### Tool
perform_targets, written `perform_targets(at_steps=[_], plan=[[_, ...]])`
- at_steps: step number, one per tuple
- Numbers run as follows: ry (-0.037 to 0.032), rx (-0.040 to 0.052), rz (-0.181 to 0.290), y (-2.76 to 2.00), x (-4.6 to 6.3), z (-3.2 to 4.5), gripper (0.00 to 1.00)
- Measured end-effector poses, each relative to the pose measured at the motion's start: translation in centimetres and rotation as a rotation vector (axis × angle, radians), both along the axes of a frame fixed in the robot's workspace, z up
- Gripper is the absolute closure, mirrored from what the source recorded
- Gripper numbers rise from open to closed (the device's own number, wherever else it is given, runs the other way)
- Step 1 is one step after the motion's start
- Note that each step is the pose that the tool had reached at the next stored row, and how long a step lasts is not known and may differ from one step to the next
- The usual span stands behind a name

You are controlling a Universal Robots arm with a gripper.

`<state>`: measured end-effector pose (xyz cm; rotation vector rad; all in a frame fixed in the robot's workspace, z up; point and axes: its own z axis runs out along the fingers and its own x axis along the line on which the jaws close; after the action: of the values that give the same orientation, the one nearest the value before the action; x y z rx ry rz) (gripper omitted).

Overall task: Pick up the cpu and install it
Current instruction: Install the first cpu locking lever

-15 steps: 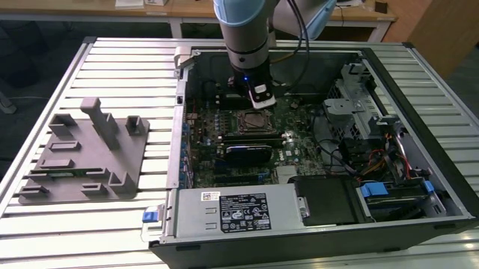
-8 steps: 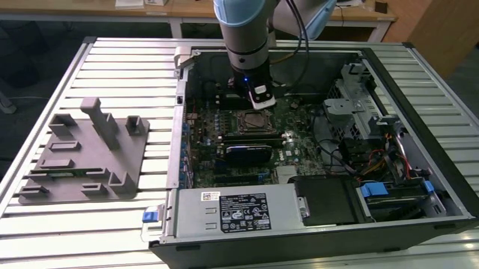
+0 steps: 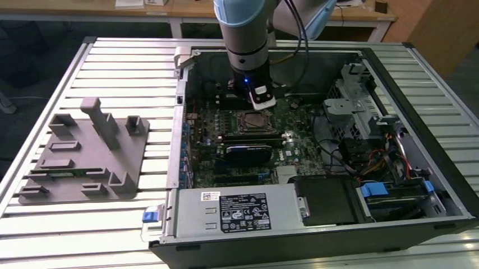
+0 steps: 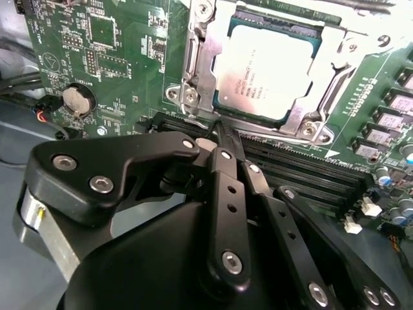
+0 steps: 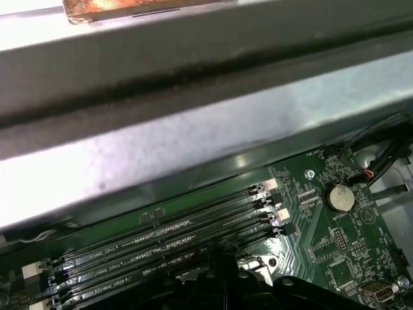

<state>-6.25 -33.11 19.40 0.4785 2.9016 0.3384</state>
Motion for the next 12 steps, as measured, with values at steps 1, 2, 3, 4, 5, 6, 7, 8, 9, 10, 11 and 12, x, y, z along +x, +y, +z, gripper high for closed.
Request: perform_targets(at_steps=[1,2,3,4,5,6,7,8,9,10,11,12], plan=[[0.0000,-0.0024,0.001,0.00,0.00,-0.03,0.89],[0.0000,-0.0046,0.002,0.00,0.00,-0.06,0.89],[0.0000,-0.0065,0.003,0.00,0.00,-0.09,0.89],[0.0001,-0.0086,0.004,-0.01,0.00,-0.11,0.89],[0.0002,-0.0106,0.006,-0.01,0.00,-0.14,0.89],[0.0002,-0.0122,0.007,-0.01,0.00,-0.17,0.89],[0.0002,-0.0137,0.008,-0.01,0.00,-0.20,0.89],[0.0002,-0.0149,0.009,-0.01,0.00,-0.23,0.89],[0.0001,-0.0157,0.010,-0.01,0.00,-0.26,0.89],[0.0002,-0.0162,0.010,-0.01,0.00,-0.28,0.89],[0.0001,-0.0163,0.011,-0.01,0.01,-0.30,0.89],[0.0001,-0.0160,0.012,0.00,0.04,-0.31,0.89]])
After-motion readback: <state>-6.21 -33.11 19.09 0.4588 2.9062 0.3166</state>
